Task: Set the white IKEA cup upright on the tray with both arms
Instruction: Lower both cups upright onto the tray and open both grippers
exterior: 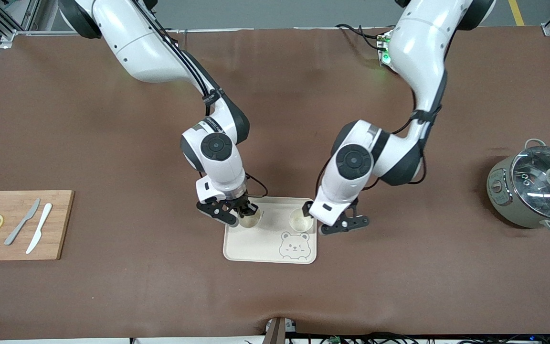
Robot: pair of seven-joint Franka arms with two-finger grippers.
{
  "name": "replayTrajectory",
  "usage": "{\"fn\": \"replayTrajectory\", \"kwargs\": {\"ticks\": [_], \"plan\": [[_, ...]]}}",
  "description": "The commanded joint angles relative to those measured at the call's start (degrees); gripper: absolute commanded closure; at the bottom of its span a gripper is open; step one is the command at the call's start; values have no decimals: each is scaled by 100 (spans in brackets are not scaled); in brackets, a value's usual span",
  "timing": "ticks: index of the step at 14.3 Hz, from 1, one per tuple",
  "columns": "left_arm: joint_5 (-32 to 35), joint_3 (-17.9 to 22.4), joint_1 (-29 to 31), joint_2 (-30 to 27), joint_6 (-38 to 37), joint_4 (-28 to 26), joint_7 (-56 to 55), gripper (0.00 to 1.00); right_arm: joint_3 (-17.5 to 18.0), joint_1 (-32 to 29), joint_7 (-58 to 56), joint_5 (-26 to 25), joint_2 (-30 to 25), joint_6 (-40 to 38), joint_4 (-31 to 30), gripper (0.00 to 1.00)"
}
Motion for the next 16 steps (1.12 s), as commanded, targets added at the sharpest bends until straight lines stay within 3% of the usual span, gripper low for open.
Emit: {"fn": "replayTrajectory", "kwargs": {"ticks": [1,10,16], "plan": [[79,-9,334,-612,-717,-147,639,0,-72,124,421,-376,202,29,204,100],[-26,-27,1161,-1062,-1052,-156,1993,0,-81,195,668,-641,334,152,204,100],[-27,-18,1732,-1062,-1061,-156,3057,0,-169,265,712,-650,360,161,204,100]]}}
